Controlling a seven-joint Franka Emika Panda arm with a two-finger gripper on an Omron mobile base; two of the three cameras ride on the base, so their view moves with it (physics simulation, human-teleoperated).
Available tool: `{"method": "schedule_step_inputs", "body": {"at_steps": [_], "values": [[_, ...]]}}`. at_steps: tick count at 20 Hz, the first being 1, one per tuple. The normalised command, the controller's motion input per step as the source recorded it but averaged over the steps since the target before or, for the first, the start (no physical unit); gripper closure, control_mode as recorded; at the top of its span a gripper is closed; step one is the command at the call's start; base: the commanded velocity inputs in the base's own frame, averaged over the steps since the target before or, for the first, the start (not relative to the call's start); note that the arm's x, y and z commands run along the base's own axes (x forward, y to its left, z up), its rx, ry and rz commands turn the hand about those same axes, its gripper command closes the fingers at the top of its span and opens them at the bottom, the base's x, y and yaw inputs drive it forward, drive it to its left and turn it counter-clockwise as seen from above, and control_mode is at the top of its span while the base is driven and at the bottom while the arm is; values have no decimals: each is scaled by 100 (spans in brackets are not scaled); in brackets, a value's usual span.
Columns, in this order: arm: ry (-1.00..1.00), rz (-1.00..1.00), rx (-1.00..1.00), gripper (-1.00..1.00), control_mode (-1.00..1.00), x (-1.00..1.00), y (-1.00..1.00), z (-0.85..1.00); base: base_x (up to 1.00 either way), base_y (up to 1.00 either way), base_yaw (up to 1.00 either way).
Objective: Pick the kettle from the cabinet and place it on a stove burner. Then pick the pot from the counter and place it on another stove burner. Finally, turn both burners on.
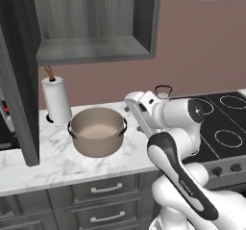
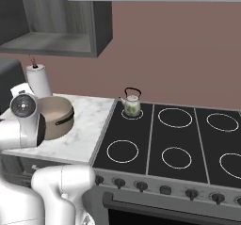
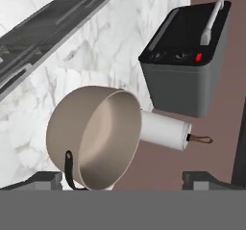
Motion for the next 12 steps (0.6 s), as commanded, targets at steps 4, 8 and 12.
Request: {"method": "schedule_step_inputs", "body": {"at_steps": [4,8,12], "values": [[15,0,-9,-100,-100,32,9,0,0,0,0],[20,0,-9,-100,-100,37,8,0,0,0,0],[24,2,-13,-100,-100,43,4,-12,0,0,0]]}}
